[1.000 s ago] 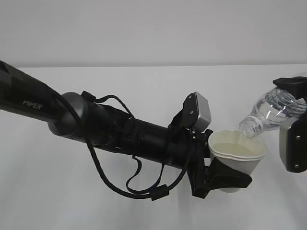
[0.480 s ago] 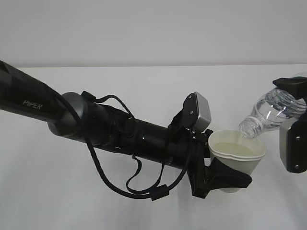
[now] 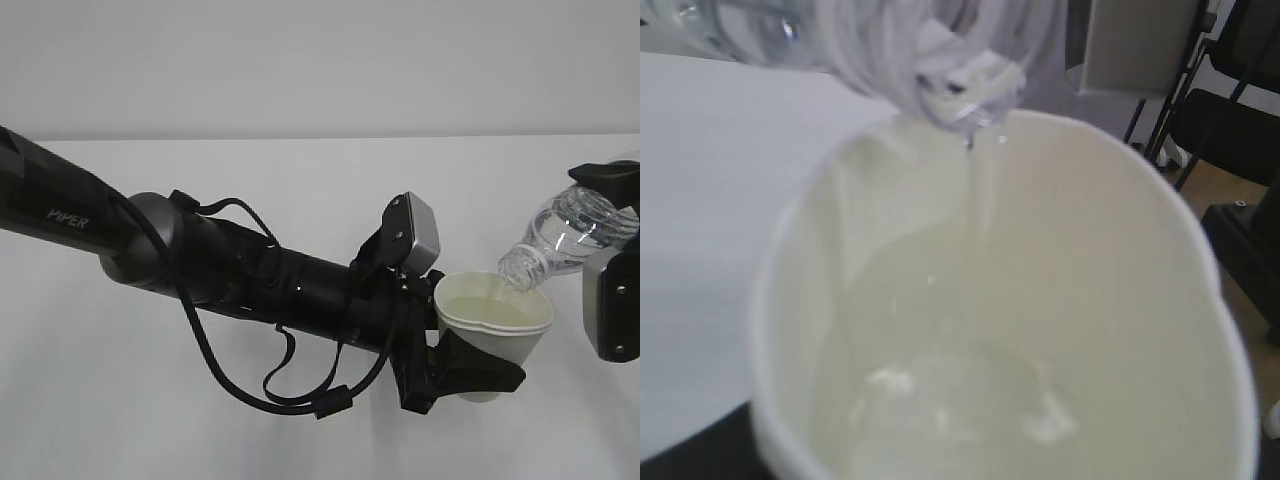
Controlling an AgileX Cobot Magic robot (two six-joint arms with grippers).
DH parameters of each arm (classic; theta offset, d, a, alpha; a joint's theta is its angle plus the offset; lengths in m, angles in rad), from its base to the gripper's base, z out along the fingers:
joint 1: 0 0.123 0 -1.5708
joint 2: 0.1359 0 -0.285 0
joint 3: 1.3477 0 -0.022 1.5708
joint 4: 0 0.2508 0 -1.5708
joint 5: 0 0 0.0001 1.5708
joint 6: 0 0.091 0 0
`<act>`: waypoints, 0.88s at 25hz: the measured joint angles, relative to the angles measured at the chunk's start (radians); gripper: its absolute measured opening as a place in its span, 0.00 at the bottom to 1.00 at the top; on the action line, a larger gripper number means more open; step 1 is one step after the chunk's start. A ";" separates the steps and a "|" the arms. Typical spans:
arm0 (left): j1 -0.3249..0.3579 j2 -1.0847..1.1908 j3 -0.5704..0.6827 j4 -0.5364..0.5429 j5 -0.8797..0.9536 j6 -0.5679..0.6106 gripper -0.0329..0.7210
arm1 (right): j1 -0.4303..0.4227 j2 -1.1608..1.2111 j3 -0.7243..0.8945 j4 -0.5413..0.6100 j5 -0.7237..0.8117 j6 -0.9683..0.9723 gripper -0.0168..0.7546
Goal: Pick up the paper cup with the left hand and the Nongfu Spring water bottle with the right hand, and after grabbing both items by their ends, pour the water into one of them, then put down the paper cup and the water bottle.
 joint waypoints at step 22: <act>0.000 0.000 0.000 0.000 0.000 0.000 0.62 | 0.000 0.000 -0.001 -0.006 0.002 -0.010 0.58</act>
